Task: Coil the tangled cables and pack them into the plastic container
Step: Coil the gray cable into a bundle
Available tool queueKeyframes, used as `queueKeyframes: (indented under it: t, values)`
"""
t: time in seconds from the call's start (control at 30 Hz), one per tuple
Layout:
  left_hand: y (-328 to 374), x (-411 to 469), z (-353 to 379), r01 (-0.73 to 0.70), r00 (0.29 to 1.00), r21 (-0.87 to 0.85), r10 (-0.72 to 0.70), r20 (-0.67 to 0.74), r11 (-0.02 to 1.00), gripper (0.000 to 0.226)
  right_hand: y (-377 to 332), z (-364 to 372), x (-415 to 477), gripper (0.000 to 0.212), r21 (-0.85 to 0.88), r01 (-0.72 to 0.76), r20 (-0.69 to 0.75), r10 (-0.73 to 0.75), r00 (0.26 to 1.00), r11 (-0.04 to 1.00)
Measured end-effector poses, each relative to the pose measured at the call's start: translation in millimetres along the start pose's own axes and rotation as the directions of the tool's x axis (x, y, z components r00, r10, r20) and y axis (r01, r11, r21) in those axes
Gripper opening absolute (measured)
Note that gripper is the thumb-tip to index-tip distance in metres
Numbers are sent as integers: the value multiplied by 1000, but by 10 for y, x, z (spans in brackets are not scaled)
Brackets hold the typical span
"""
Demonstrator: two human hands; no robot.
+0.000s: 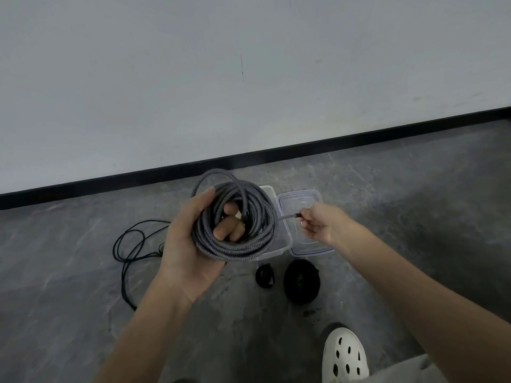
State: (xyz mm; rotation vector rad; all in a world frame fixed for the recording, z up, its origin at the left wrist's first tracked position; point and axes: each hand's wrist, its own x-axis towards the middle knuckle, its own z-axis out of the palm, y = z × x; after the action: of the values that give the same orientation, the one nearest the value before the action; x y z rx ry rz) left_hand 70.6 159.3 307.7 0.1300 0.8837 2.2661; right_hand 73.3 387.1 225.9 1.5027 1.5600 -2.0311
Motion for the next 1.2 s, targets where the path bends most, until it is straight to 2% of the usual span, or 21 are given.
queueKeyframes:
  t: [0.03, 0.1, 0.2, 0.27, 0.37, 0.47, 0.57, 0.63, 0.7, 0.8, 0.97, 1.13, 1.2]
  values:
    - [2, -10, -3, 2, 1000, -2, -2, 10, 1000, 30, -18, -29, 31, 15, 23, 21, -63, -19, 998, 1000]
    - [6, -33, -1, 22, 1000, 20, -22, 21, 1000, 40, -60, -142, 104, 26, 100, 72, -180, -53, 982, 992]
    - [0, -41, 13, 59, 996, 33, -57, -74, 998, 49, -143, -301, 151, 32, 227, 133, -268, -70, 961, 965]
    - [-1, -32, 12, 88, 990, -2, -88, -110, 996, 47, -225, -370, 160, 35, 277, 150, -302, -63, 951, 949]
    - [8, -41, -43, 135, 987, 79, -128, -95, 988, 43, -320, -445, 166, 41, 327, 181, -316, -72, 946, 928]
    - [0, -11, -97, 155, 980, 117, -138, -142, 981, 33, -408, -510, 99, 40, 444, 305, -338, -158, 928, 843]
    - [16, 46, -178, 160, 947, 37, -142, -288, 987, 23, -520, -438, -145, 5, 571, 359, -159, -330, 931, 738]
    - [3, 72, -233, 162, 918, 81, -120, -378, 983, 21, -578, -358, -350, 18, 582, 362, 17, -456, 890, 728]
    - [-32, 97, -269, 165, 896, 124, -96, -434, 978, 22, -586, -223, -565, 20, 534, 393, 159, -546, 822, 748]
    - [-79, 113, -277, 168, 891, 162, -80, -446, 972, 22, -541, -5, -847, 21, 488, 442, 328, -627, 706, 753]
    - [-118, 103, -248, 152, 912, 288, -22, -409, 945, 29, -358, 325, -1170, 37, 393, 530, 495, -659, 567, 752]
    - [-70, 111, -222, 81, 911, 303, 53, -409, 950, 34, -207, 410, -1169, 44, 278, 450, 656, -510, 557, 849]
    - [-46, 110, -207, 54, 918, 302, 72, -391, 952, 38, -131, 415, -1143, 38, 200, 501, 667, -491, 560, 842]
